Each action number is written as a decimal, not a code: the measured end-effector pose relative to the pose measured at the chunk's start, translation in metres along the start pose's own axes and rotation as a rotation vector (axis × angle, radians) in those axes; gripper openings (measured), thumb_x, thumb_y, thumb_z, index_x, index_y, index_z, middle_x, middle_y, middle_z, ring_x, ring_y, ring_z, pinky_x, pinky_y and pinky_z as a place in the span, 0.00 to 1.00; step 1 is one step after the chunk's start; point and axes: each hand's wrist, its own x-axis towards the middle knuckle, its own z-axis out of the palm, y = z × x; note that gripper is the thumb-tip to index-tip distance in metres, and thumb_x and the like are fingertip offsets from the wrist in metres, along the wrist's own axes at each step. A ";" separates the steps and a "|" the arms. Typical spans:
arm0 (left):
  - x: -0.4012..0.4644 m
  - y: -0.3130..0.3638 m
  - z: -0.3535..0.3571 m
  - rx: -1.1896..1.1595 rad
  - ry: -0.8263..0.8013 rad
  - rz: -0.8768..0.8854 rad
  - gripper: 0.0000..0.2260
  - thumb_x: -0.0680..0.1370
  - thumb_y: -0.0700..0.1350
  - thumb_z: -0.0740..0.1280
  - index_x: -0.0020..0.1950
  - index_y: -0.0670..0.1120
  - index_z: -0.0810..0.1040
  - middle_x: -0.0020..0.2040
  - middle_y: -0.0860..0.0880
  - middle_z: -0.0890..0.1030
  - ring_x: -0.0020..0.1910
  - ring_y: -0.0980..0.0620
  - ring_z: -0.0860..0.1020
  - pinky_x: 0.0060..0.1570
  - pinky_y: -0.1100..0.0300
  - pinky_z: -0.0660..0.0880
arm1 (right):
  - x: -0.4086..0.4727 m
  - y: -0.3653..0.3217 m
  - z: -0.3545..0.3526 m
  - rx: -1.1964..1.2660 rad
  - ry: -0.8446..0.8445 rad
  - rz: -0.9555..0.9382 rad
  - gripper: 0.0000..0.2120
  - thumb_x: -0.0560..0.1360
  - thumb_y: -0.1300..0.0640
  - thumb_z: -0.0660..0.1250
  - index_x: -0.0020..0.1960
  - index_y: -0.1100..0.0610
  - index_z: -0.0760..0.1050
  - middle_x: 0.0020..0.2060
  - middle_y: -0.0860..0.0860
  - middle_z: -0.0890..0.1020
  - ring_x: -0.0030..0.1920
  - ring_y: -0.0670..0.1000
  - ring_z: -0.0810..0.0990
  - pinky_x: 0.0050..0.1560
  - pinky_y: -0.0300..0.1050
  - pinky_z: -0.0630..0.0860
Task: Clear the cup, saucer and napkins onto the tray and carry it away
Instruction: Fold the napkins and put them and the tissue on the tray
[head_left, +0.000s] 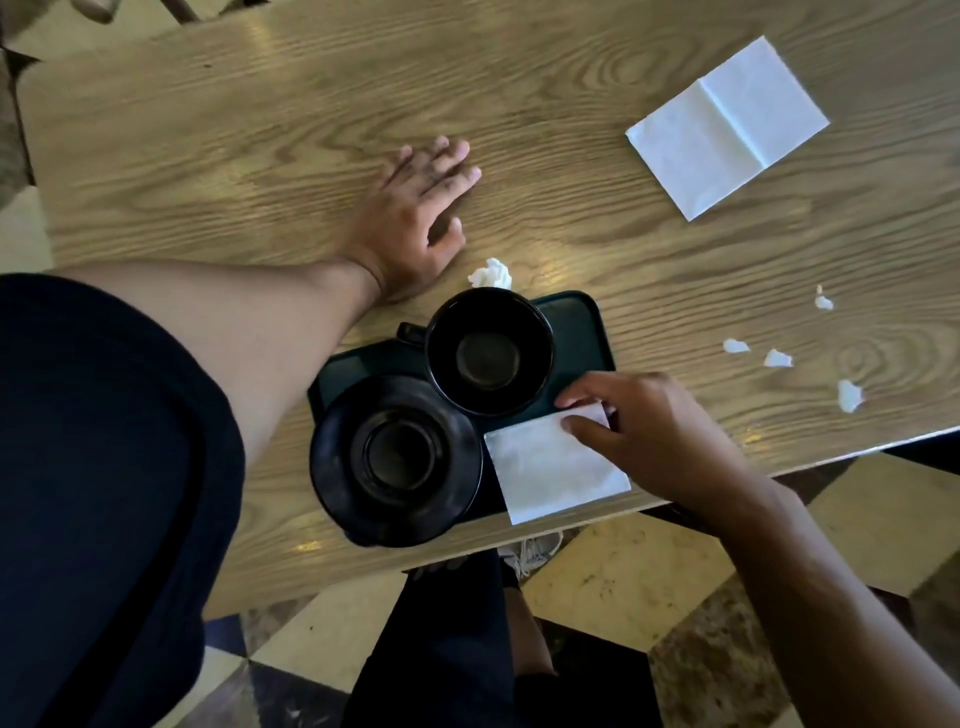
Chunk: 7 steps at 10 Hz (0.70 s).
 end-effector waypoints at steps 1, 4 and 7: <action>0.000 0.000 0.000 0.001 0.005 0.004 0.25 0.80 0.49 0.59 0.77 0.44 0.70 0.80 0.43 0.66 0.81 0.44 0.61 0.79 0.42 0.55 | -0.007 0.001 0.007 0.007 0.206 0.028 0.11 0.77 0.54 0.72 0.59 0.51 0.82 0.49 0.42 0.84 0.43 0.38 0.79 0.44 0.29 0.71; 0.000 -0.001 -0.001 0.025 -0.003 0.013 0.26 0.80 0.50 0.59 0.78 0.44 0.69 0.80 0.43 0.65 0.81 0.44 0.61 0.79 0.42 0.55 | -0.043 0.000 0.052 -0.082 0.405 -0.026 0.13 0.75 0.58 0.75 0.58 0.56 0.82 0.50 0.49 0.77 0.51 0.51 0.74 0.51 0.43 0.74; 0.000 -0.002 0.000 0.027 0.008 0.016 0.26 0.80 0.49 0.60 0.78 0.44 0.69 0.80 0.43 0.66 0.81 0.44 0.61 0.79 0.41 0.56 | -0.038 0.006 0.069 -0.087 0.430 0.070 0.19 0.74 0.57 0.77 0.63 0.57 0.81 0.52 0.52 0.76 0.53 0.52 0.75 0.56 0.34 0.67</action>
